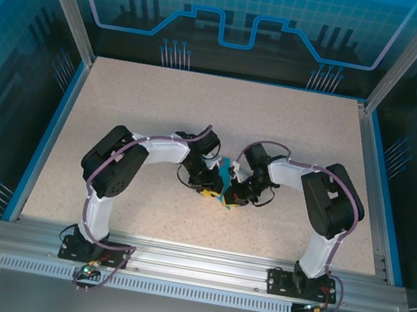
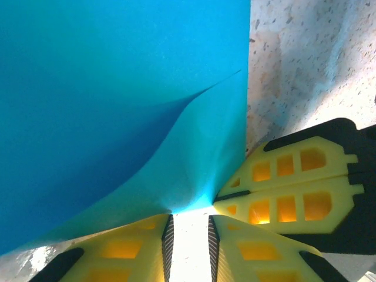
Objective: Fold a paper plane with a square sheet of paper (fold left side to right side)
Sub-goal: Third fold the triangle at the center of the table.
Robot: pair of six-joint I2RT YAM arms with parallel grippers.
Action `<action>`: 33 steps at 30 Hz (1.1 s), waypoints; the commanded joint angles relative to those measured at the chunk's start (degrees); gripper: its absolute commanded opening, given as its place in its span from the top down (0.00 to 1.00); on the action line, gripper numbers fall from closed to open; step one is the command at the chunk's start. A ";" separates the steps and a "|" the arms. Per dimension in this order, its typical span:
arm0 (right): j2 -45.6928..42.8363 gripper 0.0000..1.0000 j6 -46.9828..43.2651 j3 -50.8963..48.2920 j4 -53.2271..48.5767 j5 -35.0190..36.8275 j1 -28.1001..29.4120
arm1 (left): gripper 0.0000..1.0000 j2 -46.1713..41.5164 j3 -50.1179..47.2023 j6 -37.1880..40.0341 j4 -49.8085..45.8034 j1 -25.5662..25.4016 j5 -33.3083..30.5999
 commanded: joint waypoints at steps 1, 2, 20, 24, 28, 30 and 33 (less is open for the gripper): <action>4.32 1.00 0.97 -2.02 -4.33 6.87 0.31 | 0.73 1.27 2.33 0.38 0.36 -0.07 0.54; 4.41 1.00 0.96 -2.02 -4.36 6.89 0.28 | 0.73 1.48 2.56 0.49 0.13 -0.07 0.13; 3.78 1.00 1.15 -2.27 -5.13 8.35 0.25 | 0.74 3.20 0.44 3.93 -3.52 1.09 -6.89; 3.88 1.00 1.18 -2.27 -5.13 8.61 0.23 | 0.74 0.89 -1.55 3.95 -3.54 2.50 -7.35; 3.91 1.00 1.15 -2.27 -5.17 8.65 0.25 | 0.74 -0.88 -2.95 4.80 -4.18 5.02 -8.92; 3.87 1.00 1.03 -2.23 -5.22 8.63 0.16 | 0.74 -0.93 -2.90 5.56 -4.70 6.67 -9.43; 3.81 1.00 0.95 -2.18 -5.31 8.47 0.24 | 0.74 -1.42 -2.25 6.71 -5.32 9.17 -9.53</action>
